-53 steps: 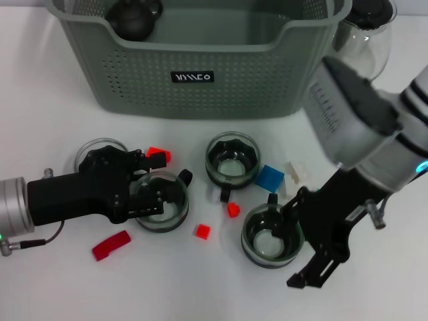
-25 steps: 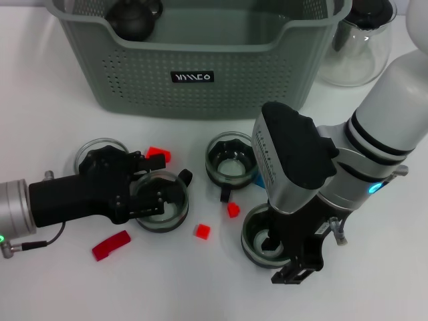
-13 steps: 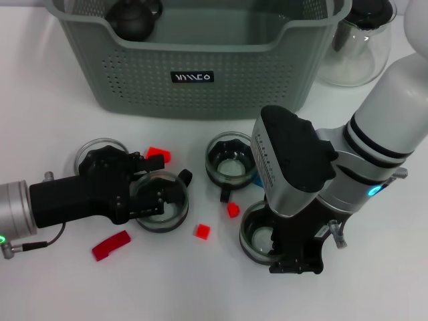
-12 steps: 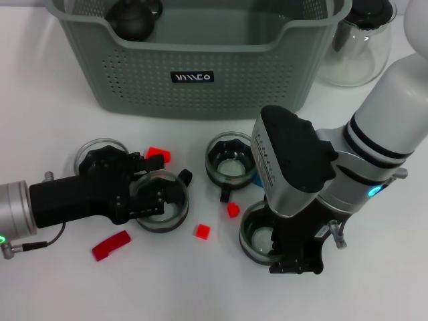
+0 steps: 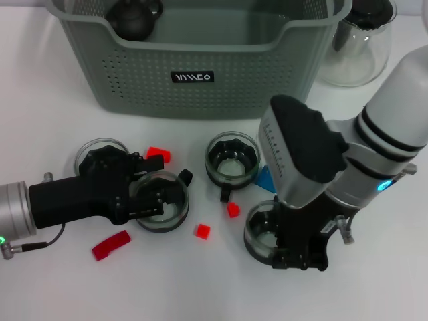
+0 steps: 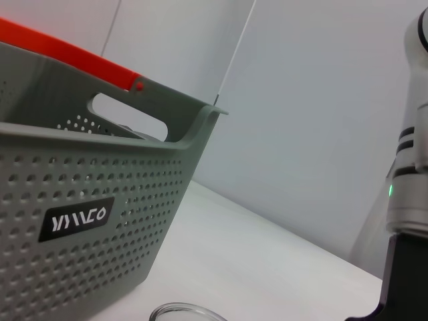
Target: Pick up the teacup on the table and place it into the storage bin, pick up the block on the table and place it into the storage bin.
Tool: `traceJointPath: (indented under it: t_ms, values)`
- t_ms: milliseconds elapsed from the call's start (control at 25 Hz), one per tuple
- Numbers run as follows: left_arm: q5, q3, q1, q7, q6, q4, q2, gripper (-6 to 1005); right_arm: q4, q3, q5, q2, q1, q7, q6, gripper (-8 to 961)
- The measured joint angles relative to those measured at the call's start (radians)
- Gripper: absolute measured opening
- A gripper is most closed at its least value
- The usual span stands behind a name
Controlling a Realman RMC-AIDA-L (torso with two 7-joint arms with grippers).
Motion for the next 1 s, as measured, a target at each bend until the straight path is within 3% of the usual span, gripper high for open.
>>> traceJointPath:
  t_ms: [480,760,1000]
  values:
    - [0.000,0.000,0.000,0.000,-0.001,0.000,0.000,762,-0.058,0.080,-0.007,-0.004,-0.017,-0.006,-0.065,61]
    - [0.000,-0.001,0.001,0.000,0.005,0.000,0.002,761,-0.094,0.351,0.000,-0.008,-0.009,-0.064,-0.257,60]
    - [0.000,-0.002,-0.002,0.000,0.007,0.000,0.003,760,-0.143,0.573,0.102,-0.012,0.017,-0.069,-0.336,60]
